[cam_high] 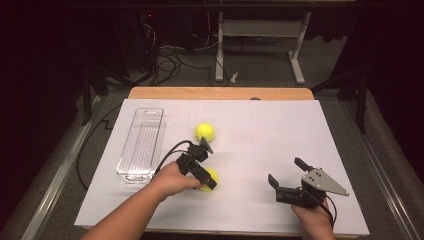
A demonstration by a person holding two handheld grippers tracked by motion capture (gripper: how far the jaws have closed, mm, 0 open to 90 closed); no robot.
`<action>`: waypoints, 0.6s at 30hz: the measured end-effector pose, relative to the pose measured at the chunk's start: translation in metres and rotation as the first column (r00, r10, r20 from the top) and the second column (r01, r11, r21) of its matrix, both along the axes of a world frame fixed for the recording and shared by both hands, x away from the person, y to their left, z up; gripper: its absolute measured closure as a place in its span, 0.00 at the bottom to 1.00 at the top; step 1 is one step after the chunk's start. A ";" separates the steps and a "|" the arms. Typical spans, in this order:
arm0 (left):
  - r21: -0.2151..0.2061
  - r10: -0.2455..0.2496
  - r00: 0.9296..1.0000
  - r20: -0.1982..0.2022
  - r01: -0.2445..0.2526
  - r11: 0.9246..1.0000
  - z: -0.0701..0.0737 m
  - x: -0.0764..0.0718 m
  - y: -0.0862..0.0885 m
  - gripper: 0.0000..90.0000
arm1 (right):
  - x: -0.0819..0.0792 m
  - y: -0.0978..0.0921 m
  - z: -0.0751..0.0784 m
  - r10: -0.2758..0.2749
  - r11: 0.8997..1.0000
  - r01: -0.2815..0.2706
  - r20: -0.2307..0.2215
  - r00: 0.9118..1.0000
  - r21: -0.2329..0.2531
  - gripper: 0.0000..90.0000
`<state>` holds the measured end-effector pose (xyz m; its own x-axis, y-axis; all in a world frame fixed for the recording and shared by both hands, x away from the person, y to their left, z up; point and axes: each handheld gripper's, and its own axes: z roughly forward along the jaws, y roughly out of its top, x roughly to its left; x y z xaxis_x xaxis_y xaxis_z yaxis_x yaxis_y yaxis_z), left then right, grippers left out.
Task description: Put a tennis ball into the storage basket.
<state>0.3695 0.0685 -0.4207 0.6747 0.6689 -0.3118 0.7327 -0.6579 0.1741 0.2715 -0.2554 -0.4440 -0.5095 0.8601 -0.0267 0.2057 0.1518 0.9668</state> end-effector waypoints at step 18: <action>-0.010 -0.028 0.999 0.019 0.028 1.000 0.001 -0.002 -0.003 0.29 | 0.000 0.000 0.000 0.002 1.000 -0.002 0.001 1.000 -0.002 0.00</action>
<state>0.3676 0.0655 -0.4198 0.6989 0.6467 -0.3055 0.7107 -0.6760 0.1949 0.2714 -0.2552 -0.4440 -0.5112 0.8590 -0.0292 0.2045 0.1546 0.9666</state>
